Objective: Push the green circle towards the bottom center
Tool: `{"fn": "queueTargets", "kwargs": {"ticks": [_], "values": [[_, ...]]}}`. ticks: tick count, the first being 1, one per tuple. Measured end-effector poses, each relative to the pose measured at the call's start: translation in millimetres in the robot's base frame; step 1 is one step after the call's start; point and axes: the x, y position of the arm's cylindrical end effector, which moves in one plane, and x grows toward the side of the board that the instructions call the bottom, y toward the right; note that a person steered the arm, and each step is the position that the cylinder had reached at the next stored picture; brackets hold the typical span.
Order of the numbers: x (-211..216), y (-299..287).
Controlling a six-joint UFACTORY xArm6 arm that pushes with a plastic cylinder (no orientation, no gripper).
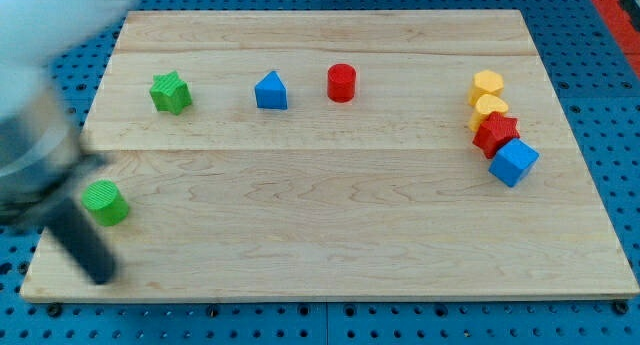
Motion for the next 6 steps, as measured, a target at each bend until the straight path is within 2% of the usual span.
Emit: {"fn": "queueTargets", "kwargs": {"ticks": [1,2,3,4,5,6], "values": [[-3,-47],[-13,-50],[-69,-42],[-93,24],[-87,130],[-90,110]]}}
